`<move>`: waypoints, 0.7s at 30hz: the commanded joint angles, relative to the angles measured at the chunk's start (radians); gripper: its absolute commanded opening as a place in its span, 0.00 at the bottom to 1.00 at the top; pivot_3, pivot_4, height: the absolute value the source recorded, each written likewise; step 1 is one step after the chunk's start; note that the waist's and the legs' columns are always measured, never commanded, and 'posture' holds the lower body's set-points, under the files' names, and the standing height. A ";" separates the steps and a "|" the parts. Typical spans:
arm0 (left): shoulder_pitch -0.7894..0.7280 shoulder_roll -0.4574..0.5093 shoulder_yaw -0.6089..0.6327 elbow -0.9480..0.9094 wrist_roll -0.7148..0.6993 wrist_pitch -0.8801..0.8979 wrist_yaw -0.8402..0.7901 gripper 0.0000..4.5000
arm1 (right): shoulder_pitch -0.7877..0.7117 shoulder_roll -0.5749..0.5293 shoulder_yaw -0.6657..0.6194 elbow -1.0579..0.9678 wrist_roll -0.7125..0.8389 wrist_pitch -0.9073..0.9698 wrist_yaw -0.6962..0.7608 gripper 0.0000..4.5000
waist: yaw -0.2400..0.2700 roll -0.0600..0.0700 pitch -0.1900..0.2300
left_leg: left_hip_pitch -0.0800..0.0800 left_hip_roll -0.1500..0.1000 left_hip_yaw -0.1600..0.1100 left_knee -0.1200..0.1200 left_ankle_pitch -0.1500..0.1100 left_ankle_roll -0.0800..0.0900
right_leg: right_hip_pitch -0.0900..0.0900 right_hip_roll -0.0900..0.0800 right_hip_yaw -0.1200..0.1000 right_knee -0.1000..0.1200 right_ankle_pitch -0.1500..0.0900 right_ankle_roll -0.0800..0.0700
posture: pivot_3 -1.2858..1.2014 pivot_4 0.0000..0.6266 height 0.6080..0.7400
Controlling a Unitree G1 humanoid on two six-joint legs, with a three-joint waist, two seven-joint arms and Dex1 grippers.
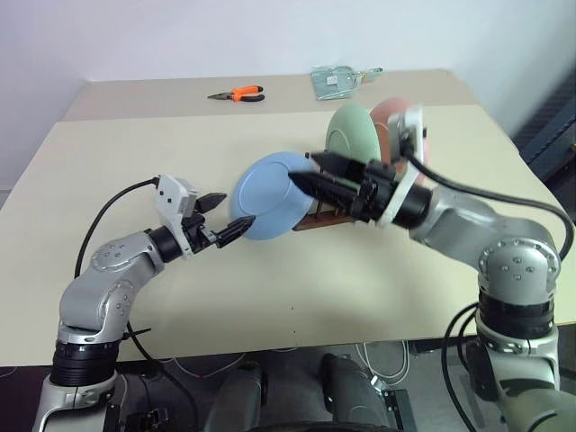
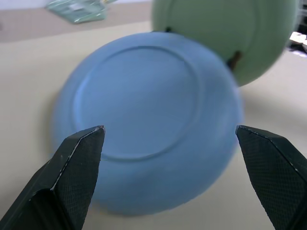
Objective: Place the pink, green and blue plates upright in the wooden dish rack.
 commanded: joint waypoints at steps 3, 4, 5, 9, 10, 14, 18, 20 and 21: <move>-0.001 0.015 0.032 0.014 -0.005 -0.023 -0.010 1.00 | 0.094 0.050 0.031 -0.011 0.021 0.020 -0.120 0.88 | -0.001 0.000 0.000 | 0.000 0.000 -0.001 0.000 0.000 0.000 | 0.000 0.000 0.000 0.000 0.000 0.000 | 0.52 0.24 1.00; 0.000 0.015 0.029 0.015 -0.003 -0.024 -0.012 1.00 | 0.111 0.057 0.040 -0.001 0.000 0.022 -0.135 0.88 | 0.000 0.000 0.000 | 0.000 0.000 -0.001 0.000 0.000 0.000 | 0.000 0.000 0.000 0.000 0.000 0.000 | 0.52 0.24 1.00; 0.001 0.014 0.026 0.013 -0.003 -0.023 -0.012 1.00 | 0.129 0.068 0.045 0.013 -0.012 0.021 -0.149 0.88 | 0.000 0.000 0.000 | 0.000 0.000 -0.001 0.000 0.000 0.000 | -0.001 0.000 0.000 0.000 0.000 0.000 | 0.52 0.24 1.00; 0.007 0.007 0.012 -0.009 -0.014 -0.010 -0.013 1.00 | 0.169 0.116 0.052 0.072 -0.059 0.011 -0.189 0.88 | 0.000 0.000 0.000 | 0.000 0.000 -0.001 0.000 0.000 0.000 | -0.001 -0.001 0.000 0.000 0.000 0.000 | 0.52 0.24 1.00; 0.008 0.007 0.009 -0.013 -0.015 -0.008 -0.014 1.00 | 0.171 0.125 0.051 0.079 -0.063 0.009 -0.190 0.88 | 0.000 0.000 0.000 | -0.001 0.000 -0.001 0.000 0.000 0.000 | -0.001 -0.001 0.000 0.000 0.000 0.000 | 0.52 0.24 1.00; 0.024 0.008 -0.012 -0.047 -0.027 0.008 -0.025 1.00 | 0.154 0.194 0.040 0.160 -0.078 -0.009 -0.179 0.88 | -0.001 0.000 0.000 | 0.000 0.000 -0.001 0.000 0.000 0.000 | -0.001 0.000 0.000 0.000 0.000 0.000 | 0.52 0.24 1.00; 0.029 0.008 -0.018 -0.064 -0.030 0.017 -0.018 1.00 | 0.145 0.235 0.040 0.210 -0.115 -0.029 -0.139 0.88 | -0.002 0.000 0.000 | 0.000 0.000 -0.001 0.000 0.000 0.000 | -0.001 0.000 0.000 0.000 0.000 0.000 | 0.52 0.24 1.00; 0.030 0.008 -0.019 -0.071 -0.033 0.022 -0.016 1.00 | 0.134 0.257 0.042 0.236 -0.126 -0.043 -0.101 0.88 | -0.002 0.000 0.000 | 0.000 0.000 -0.001 0.000 0.000 0.000 | -0.001 0.000 0.000 0.000 0.000 0.000 | 0.52 0.24 1.00; 0.031 0.007 -0.019 -0.073 -0.034 0.023 -0.015 1.00 | 0.131 0.263 0.042 0.242 -0.133 -0.046 -0.088 0.88 | -0.003 0.000 0.000 | 0.000 0.000 -0.001 0.000 0.000 0.000 | -0.001 0.000 0.000 0.000 0.000 0.000 | 0.52 0.24 1.00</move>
